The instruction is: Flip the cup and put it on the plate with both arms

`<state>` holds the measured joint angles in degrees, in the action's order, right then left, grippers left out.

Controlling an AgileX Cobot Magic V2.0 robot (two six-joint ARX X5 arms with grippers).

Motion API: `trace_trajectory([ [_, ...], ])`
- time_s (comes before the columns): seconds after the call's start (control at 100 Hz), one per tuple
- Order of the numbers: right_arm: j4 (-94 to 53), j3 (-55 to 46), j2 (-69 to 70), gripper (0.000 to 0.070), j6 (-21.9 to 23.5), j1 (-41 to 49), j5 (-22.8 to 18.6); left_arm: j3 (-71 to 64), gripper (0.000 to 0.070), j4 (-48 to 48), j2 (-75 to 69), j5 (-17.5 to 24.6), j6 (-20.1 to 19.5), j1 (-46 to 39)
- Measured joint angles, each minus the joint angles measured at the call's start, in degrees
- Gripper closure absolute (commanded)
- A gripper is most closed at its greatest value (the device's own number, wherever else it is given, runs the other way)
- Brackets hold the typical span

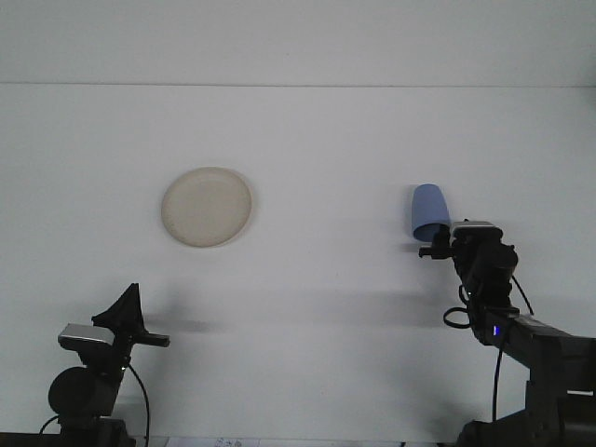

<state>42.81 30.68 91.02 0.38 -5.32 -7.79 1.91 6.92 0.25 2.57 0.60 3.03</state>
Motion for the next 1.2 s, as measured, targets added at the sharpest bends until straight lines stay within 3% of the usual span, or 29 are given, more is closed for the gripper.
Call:
trace_trajectory([
  [0.07, 0.04, 2.19, 1.60, 0.0700, 0.00, 0.00, -1.88, 0.00, 0.0686, 0.00, 0.00, 0.00, 0.00, 0.00],
  [0.34, -3.21, 3.85, 1.16, 0.0696, -0.11, 1.16, -6.69, 0.00, 0.0686, 0.00, 0.00, 0.00, 0.00, 0.00],
  [0.6, -26.71, 6.80, -16.09, 0.0696, -0.35, 10.91, -6.82, 0.00, 0.0686, 0.00, 0.00, 0.00, 0.00, 0.00],
  [0.75, -52.13, 19.39, -23.04, 0.0696, -1.05, 19.28, -5.20, 0.00, 0.0686, 0.00, 0.00, 0.00, 0.00, 0.00],
  [0.94, -84.89, 39.54, -20.48, 0.0696, -2.54, 29.75, -1.73, 0.00, 0.0686, 0.00, 0.00, 0.00, 0.00, 0.00],
  [1.2, -106.38, 56.85, -7.61, 0.0696, -3.17, 42.38, 4.94, 0.00, 0.0686, 0.00, 0.00, 0.00, 0.00, 0.00],
])
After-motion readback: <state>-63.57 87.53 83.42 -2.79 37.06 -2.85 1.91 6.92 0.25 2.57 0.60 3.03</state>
